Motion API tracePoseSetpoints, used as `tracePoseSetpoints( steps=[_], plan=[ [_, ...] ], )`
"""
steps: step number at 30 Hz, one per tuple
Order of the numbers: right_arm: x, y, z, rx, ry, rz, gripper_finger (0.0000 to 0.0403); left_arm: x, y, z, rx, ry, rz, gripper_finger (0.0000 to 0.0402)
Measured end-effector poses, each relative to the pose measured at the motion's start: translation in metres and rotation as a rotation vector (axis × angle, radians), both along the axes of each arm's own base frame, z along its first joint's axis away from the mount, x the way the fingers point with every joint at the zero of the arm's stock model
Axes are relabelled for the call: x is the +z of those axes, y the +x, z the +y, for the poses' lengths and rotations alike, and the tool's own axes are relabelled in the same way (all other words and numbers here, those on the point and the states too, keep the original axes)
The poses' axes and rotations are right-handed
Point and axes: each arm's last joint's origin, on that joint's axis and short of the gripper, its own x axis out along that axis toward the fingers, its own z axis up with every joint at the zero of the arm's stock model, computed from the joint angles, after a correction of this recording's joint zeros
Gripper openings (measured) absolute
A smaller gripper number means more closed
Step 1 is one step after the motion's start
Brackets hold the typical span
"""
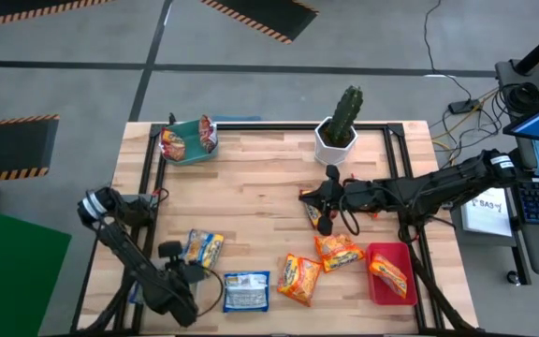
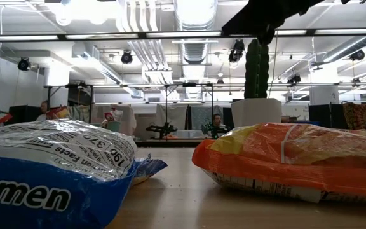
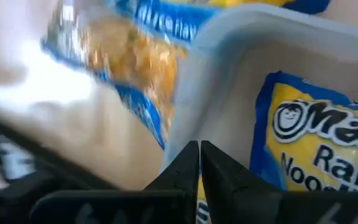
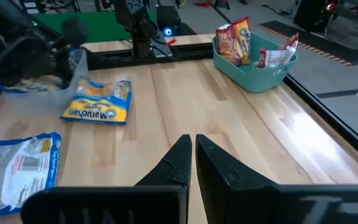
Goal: Sort Maruchan noodles
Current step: Put the red noodle into the green bin
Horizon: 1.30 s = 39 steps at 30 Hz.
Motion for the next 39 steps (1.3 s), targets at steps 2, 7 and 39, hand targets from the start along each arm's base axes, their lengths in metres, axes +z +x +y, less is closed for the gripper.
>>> tracePoseSetpoints(
  steps=[2,7,39],
  plan=[
    [0.0,0.0,0.0,-0.003,-0.011,0.002,0.0013,-0.004,-0.001,0.011,-0.003,0.067,0.014,0.0],
    [0.0,0.0,-0.001,-0.004,-0.013,0.001,0.0013,-0.006,-0.001,0.03,-0.036,0.113,0.051,0.0],
    [-0.034,-0.03,-0.042,-0.377,0.476,0.507,0.0013,0.107,0.016,0.155,-0.47,0.265,-1.198,0.0]
  ],
)
